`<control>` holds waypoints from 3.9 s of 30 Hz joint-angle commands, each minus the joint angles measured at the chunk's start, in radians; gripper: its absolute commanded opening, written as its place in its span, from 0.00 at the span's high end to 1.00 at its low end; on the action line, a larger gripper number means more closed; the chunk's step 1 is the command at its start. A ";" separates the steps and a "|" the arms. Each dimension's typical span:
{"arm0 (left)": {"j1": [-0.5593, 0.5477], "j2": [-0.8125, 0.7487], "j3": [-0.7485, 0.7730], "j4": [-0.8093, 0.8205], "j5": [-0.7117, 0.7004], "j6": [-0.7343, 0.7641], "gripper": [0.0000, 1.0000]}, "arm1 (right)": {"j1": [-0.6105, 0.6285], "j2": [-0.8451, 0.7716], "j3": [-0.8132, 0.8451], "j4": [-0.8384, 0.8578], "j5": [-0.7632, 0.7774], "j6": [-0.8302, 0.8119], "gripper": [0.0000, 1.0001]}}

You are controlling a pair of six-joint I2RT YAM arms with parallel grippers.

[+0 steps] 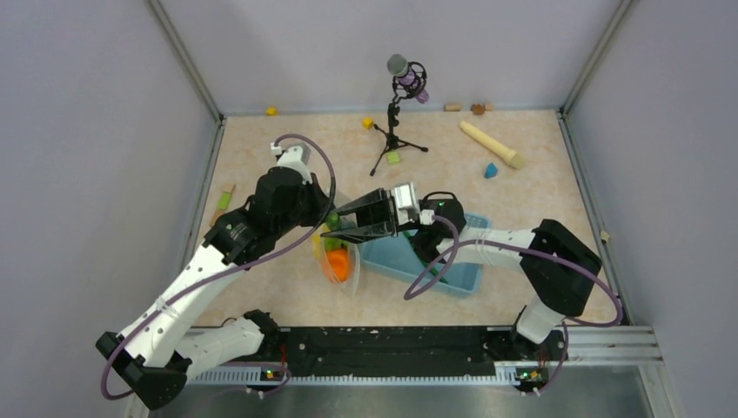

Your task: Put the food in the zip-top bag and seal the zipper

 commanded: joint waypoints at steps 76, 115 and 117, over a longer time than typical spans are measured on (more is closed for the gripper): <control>0.041 -0.126 -0.006 0.057 0.166 0.025 1.00 | -0.070 0.217 -0.108 0.198 -0.134 -0.191 0.62; 0.040 -0.144 -0.073 0.187 0.020 0.003 1.00 | 0.031 -0.111 -0.215 -0.395 0.495 -0.203 0.44; 0.041 -0.141 -0.076 0.186 0.012 0.002 1.00 | 0.037 -0.153 -0.223 -0.423 0.520 -0.207 0.44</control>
